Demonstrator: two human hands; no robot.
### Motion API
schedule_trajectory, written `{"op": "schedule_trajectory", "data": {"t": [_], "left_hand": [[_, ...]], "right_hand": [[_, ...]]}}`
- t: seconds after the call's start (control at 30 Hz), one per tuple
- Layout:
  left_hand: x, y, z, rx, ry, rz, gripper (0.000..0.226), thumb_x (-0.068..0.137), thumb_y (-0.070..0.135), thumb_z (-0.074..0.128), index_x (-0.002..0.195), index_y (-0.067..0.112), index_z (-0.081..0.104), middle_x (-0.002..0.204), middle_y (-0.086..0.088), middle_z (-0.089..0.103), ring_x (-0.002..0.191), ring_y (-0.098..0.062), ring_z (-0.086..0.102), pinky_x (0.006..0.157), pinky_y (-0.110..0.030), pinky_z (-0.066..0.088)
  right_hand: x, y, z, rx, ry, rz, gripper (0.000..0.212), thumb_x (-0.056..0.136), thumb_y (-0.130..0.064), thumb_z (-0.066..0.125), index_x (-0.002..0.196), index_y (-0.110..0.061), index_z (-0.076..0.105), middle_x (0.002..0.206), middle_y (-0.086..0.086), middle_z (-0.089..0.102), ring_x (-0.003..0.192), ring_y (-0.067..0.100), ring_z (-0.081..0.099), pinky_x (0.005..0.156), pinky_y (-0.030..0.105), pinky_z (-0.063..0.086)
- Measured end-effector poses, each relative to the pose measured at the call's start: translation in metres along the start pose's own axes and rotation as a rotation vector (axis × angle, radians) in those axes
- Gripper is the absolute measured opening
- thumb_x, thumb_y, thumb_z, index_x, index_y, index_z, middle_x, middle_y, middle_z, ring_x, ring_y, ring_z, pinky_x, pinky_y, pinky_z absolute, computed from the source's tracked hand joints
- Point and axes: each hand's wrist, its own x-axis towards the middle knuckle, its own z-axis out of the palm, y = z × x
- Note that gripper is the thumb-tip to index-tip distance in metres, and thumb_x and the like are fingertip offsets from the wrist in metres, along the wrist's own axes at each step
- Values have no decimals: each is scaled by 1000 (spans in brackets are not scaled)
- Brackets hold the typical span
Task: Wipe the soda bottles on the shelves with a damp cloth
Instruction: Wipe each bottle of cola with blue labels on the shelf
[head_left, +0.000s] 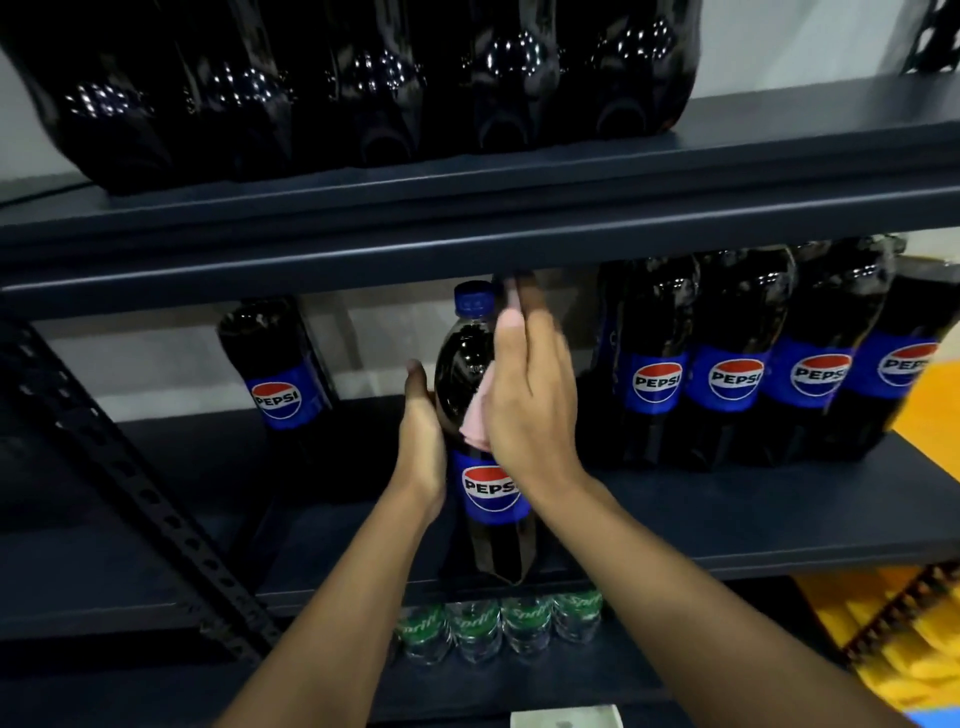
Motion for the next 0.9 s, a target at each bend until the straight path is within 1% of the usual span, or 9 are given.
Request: {"op": "schedule_trajectory", "data": {"t": [0.1, 0.17, 0.23, 0.37, 0.43, 0.53, 0.7, 0.8, 0.9], "left_hand": [[-13, 0, -2, 43, -2, 62, 71, 110, 60, 15, 119, 21, 73, 112, -8, 81, 94, -16, 79, 69, -26, 62], [-23, -3, 2, 91, -50, 139, 72, 105, 68, 23, 129, 20, 71, 121, -6, 79, 110, -17, 76, 90, -34, 62], [-25, -13, 1, 182, -58, 188, 83, 92, 85, 39, 139, 22, 67, 132, -7, 74, 125, -22, 69, 109, -48, 53], [-21, -25, 0, 242, 41, 210, 104, 73, 100, 50, 141, 23, 64, 134, -2, 72, 126, -20, 68, 110, -51, 51], [-22, -25, 1, 211, 60, 217, 110, 68, 99, 58, 141, 18, 61, 134, -5, 72, 124, -22, 69, 108, -50, 53], [-20, -26, 2, 139, 103, 165, 115, 60, 98, 67, 140, 16, 61, 129, -10, 74, 117, -30, 73, 105, -54, 55], [-13, -27, 0, 172, 150, 156, 121, 60, 103, 61, 141, 14, 58, 130, -10, 73, 116, -28, 73, 104, -56, 55], [-13, -24, 1, 156, 31, 154, 105, 74, 96, 57, 139, 13, 65, 133, -14, 72, 125, -32, 69, 113, -56, 48], [-12, -18, 0, 147, -33, 167, 90, 91, 85, 48, 145, 14, 63, 144, -12, 66, 139, -27, 59, 123, -52, 35]], "right_hand": [[7, -3, -3, -38, -80, -21, 13, 107, -42, 41, 101, -36, 50, 88, -22, 55, 95, -3, 55, 84, 19, 44], [3, 4, -4, -41, -64, -63, 13, 104, -44, 43, 100, -38, 53, 89, -24, 55, 96, -5, 56, 80, 13, 40], [-10, 17, -1, -5, 17, -96, 29, 105, -38, 43, 123, -27, 63, 104, -23, 60, 106, 2, 59, 89, 22, 45], [-44, 51, 11, 49, 153, -84, 49, 108, -33, 33, 156, -23, 38, 152, -21, 43, 144, 3, 41, 114, 21, 33], [-66, 69, 15, 67, 157, 54, 46, 110, -39, 27, 155, -40, 32, 156, -29, 36, 146, -3, 35, 118, 23, 32], [-95, 97, 15, 159, 155, 412, 40, 106, -50, 25, 136, -69, 44, 146, -26, 54, 135, 5, 53, 112, 44, 46], [-97, 106, 11, 341, 166, 656, 34, 106, -45, 35, 131, -56, 56, 137, -22, 63, 120, 3, 64, 106, 46, 52], [-72, 75, 9, 349, 169, 575, 38, 105, -44, 36, 132, -47, 62, 133, -18, 66, 121, 3, 63, 107, 44, 51], [-34, 28, 4, 294, 136, 329, 40, 110, -38, 33, 139, -38, 60, 136, -17, 63, 127, -4, 55, 110, 26, 43]]}}
